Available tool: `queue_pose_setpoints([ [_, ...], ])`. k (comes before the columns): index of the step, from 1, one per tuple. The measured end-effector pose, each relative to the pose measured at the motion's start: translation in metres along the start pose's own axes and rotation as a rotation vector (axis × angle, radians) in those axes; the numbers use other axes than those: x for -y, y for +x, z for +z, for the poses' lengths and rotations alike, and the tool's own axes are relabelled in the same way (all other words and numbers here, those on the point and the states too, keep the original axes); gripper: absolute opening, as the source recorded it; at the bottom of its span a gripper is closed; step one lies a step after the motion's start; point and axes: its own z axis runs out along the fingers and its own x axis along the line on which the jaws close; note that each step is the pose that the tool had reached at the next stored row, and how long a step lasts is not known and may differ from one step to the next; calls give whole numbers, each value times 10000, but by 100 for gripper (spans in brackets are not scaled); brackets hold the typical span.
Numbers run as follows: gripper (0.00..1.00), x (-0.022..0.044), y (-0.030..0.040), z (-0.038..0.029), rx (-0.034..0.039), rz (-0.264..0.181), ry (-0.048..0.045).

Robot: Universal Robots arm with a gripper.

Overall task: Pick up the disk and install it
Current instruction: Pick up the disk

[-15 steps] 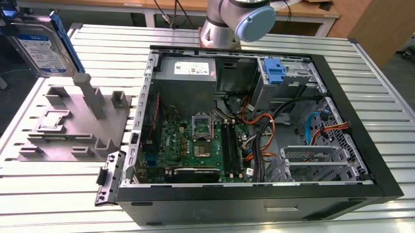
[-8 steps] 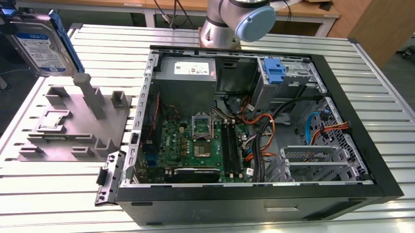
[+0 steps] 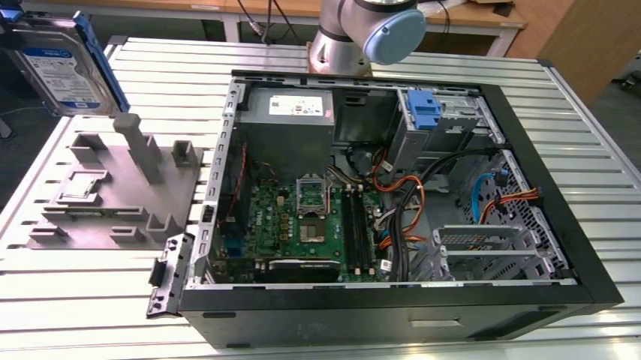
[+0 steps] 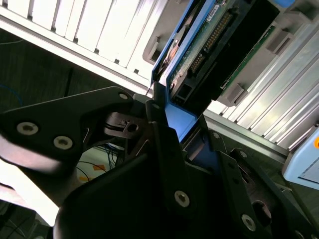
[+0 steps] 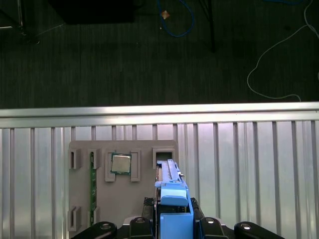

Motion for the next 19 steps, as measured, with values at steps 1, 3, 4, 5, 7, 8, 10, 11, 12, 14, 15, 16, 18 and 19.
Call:
queue_pose_setpoints([
  [1, 36, 0, 0, -4, 0, 0, -1],
  [3, 36, 0, 0, -13, -1, 0, -1],
  [4, 36, 0, 0, -17, 0, 0, 0],
  [5, 36, 0, 0, -21, 0, 0, 0],
  [7, 36, 0, -1, -23, 1, 0, 2],
  [8, 36, 0, -1, -25, 1, 0, 2],
  [10, 36, -1, -1, -30, 0, 0, 0],
  [11, 36, -1, -1, -36, 0, 0, 1],
  [12, 36, -1, -1, -46, 0, 0, 0],
  [14, 36, -1, -1, -48, 0, 0, 0],
  [15, 36, -1, -1, -50, 0, 0, 0],
  [16, 36, -1, -2, -53, 0, 0, -1],
  [18, 36, -1, -2, -57, 0, 0, 1],
  [19, 36, -1, -2, -60, 0, 0, 1],
])
